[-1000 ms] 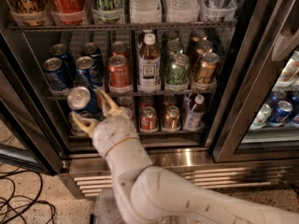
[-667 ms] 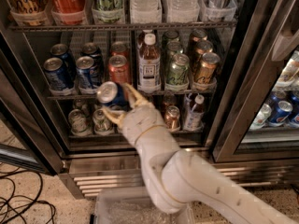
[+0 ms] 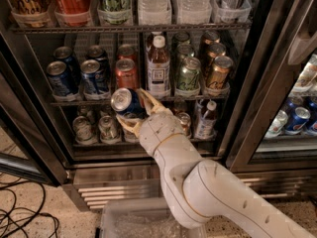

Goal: Pick pepsi can from middle shelf of fridge

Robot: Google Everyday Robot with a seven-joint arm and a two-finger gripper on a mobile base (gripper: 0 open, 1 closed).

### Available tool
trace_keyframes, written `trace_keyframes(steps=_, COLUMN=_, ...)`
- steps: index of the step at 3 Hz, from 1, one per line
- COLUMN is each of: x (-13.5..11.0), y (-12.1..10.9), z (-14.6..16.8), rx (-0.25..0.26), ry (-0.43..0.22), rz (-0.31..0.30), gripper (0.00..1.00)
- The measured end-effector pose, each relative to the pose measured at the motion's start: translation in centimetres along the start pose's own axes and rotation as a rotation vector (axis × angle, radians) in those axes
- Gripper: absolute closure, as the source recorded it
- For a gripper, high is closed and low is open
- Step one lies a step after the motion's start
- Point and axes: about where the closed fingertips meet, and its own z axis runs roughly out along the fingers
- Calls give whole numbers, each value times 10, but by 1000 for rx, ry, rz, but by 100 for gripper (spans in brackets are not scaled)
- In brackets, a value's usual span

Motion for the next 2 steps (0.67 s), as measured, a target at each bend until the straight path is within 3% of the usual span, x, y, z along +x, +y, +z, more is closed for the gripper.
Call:
trace_keyframes(steps=1, x=-8, y=-3, z=1, rx=-46, ry=-41, rz=83, gripper=100)
trace_keyframes(steps=2, x=-21, y=-39, z=-4, rx=-72, ry=-118, rz=160, gripper=100)
